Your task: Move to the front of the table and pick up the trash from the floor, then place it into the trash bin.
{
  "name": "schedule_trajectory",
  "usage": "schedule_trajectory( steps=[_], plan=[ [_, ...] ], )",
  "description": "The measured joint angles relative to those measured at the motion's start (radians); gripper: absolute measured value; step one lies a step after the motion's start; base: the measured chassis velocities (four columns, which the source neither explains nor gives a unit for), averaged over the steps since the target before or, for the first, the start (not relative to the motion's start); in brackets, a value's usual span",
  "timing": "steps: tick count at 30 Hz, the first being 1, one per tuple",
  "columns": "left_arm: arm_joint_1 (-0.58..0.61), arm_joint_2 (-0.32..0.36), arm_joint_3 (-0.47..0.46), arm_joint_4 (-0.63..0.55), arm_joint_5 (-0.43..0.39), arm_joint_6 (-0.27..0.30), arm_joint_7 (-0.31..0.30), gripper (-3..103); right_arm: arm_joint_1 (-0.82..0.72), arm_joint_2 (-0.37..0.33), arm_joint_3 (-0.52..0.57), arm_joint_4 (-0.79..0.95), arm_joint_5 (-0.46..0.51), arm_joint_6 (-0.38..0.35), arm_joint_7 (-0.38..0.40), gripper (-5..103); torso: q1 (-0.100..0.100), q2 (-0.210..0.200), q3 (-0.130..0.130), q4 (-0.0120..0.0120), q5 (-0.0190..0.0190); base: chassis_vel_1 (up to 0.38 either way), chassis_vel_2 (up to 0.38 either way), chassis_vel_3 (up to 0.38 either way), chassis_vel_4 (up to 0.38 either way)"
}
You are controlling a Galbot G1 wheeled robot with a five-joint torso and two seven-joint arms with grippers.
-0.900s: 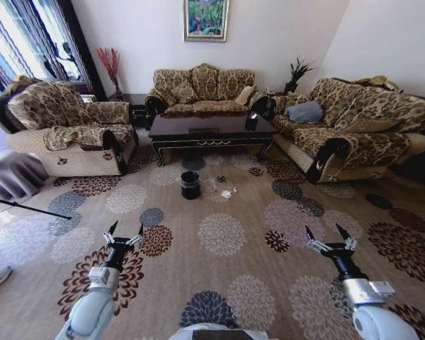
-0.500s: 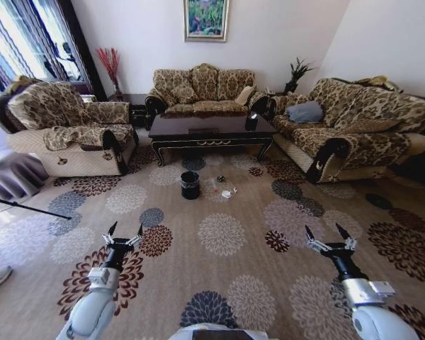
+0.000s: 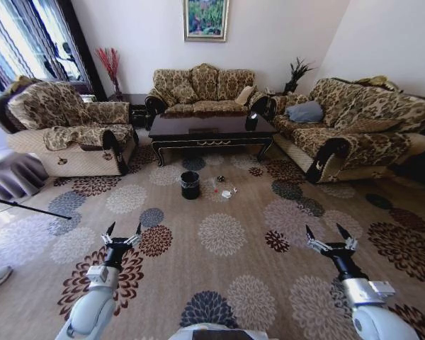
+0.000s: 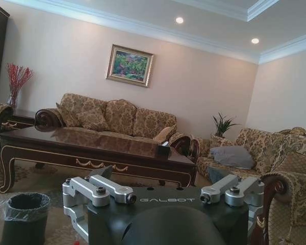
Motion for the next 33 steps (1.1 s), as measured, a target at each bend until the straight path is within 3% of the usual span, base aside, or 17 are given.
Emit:
schedule_trajectory(
  steps=[4,12,33],
  plan=[
    [-0.014,0.002,0.000,-0.006,-0.010,0.048,-0.008,100,0.003,-0.001,0.002,0.004,0.001,-0.004,0.004,100,-0.011,-0.025,-0.015,-0.0001,0.0000,0.000,0.000,0.000,0.000],
    [-0.017,-0.003,0.008,-0.001,-0.008,0.056,-0.007,100,-0.005,0.014,0.004,0.010,0.000,-0.004,0.004,100,-0.029,-0.064,-0.036,-0.0001,0.0000,0.000,0.000,0.000,0.000],
    [0.023,0.013,0.002,-0.035,0.087,-0.021,0.029,100,-0.018,0.045,-0.007,0.040,-0.022,0.008,0.003,100,-0.076,-0.171,-0.096,-0.0001,-0.0001,0.000,0.000,0.000,0.000]
  ],
)
